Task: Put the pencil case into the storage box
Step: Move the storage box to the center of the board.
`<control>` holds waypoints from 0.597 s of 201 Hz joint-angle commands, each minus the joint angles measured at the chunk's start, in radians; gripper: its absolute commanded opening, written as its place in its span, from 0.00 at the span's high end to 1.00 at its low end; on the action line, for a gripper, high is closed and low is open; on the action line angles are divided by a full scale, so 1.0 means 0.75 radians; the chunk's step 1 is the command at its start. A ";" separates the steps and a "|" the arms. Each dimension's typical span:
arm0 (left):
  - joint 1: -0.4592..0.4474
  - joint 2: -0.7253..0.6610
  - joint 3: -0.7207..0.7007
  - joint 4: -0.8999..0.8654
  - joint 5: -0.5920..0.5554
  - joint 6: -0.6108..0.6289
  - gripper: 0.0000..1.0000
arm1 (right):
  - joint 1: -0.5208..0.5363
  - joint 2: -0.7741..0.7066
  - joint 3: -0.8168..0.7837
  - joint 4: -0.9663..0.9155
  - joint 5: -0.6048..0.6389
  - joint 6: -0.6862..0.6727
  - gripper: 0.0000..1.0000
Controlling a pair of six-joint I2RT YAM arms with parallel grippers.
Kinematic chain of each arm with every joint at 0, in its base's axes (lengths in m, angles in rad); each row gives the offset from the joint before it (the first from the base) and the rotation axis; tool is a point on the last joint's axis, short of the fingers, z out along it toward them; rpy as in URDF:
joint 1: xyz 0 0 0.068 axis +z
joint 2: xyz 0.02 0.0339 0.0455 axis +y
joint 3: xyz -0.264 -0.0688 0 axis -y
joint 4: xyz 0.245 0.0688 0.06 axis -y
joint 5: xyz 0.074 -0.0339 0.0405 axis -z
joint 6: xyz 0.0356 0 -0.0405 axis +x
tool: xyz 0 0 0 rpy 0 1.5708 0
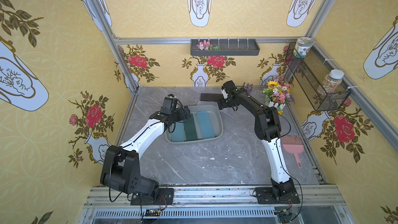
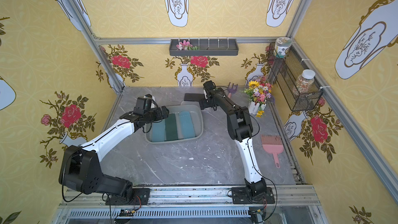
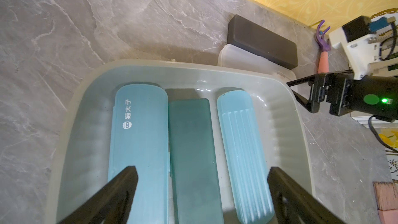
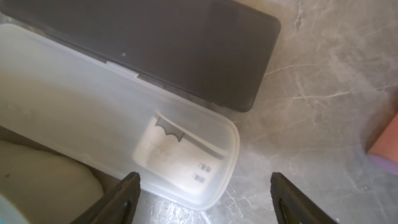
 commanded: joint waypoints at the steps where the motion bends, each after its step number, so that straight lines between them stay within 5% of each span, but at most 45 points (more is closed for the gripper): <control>1: 0.001 0.016 0.003 -0.017 -0.013 0.000 0.00 | 0.000 0.004 0.005 0.079 -0.039 -0.036 0.03; 120: 0.001 0.030 -0.025 -0.015 -0.036 0.007 0.00 | 0.033 0.107 0.098 0.156 -0.189 -0.080 0.03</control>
